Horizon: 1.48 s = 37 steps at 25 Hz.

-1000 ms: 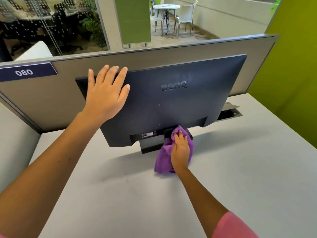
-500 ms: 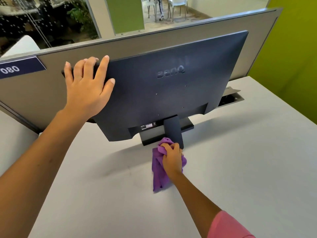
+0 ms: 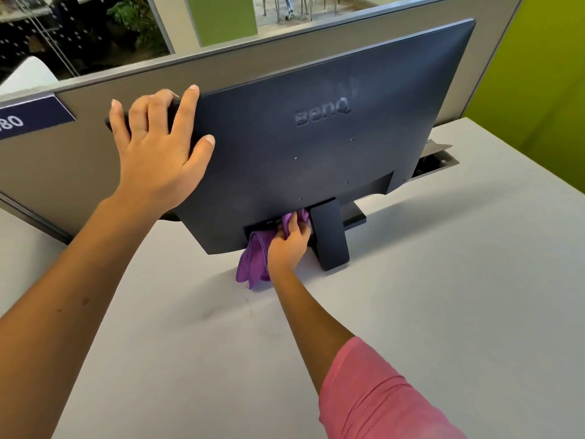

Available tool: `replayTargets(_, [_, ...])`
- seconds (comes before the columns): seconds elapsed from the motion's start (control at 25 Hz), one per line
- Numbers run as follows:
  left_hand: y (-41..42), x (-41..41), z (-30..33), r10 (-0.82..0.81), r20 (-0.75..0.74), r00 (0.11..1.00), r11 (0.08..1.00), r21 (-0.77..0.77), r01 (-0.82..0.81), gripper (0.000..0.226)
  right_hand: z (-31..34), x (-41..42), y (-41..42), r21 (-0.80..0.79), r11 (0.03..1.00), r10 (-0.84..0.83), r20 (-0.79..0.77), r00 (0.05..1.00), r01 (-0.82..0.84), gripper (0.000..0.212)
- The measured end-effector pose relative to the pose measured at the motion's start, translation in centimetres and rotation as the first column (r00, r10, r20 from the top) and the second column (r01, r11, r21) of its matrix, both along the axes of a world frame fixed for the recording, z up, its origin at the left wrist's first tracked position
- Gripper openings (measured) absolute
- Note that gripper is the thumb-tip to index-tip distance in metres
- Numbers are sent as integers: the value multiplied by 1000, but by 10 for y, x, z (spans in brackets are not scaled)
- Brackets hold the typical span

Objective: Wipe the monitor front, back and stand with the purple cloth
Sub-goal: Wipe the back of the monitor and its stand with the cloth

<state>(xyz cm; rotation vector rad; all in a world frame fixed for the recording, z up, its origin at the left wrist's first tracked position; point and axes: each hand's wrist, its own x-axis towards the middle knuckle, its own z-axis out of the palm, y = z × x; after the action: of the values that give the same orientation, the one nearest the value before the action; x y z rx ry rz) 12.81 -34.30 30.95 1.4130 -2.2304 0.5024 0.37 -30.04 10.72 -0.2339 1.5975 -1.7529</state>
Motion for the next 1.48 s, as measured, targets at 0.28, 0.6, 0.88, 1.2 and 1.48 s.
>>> replayTargets(0.28, [1,0,1,-1,-3,1000,1000,10,1,55,-19,32,14,44,936,339,-388,857,-350,29])
replayTargets(0.6, [3,-2,0,0,-14,1000,1000,11,0,53,-22,31,25,135,886,444,-522,728,-444,34])
replayTargets(0.88, [5,-1,2,0,-20,1000,1000,11,0,50,-31,37,34,250,737,664,-441,604,-628,28])
replayTargets(1.2, [4,-7,-1,20,-97,995,1000,18,-18,45,0,-49,64,-29,990,-135,-483,865,138,30])
replayTargets(1.48, [7,-11,3,46,-80,996,997,69,-41,44,-24,-112,35,199,952,261,-925,276,-232,22])
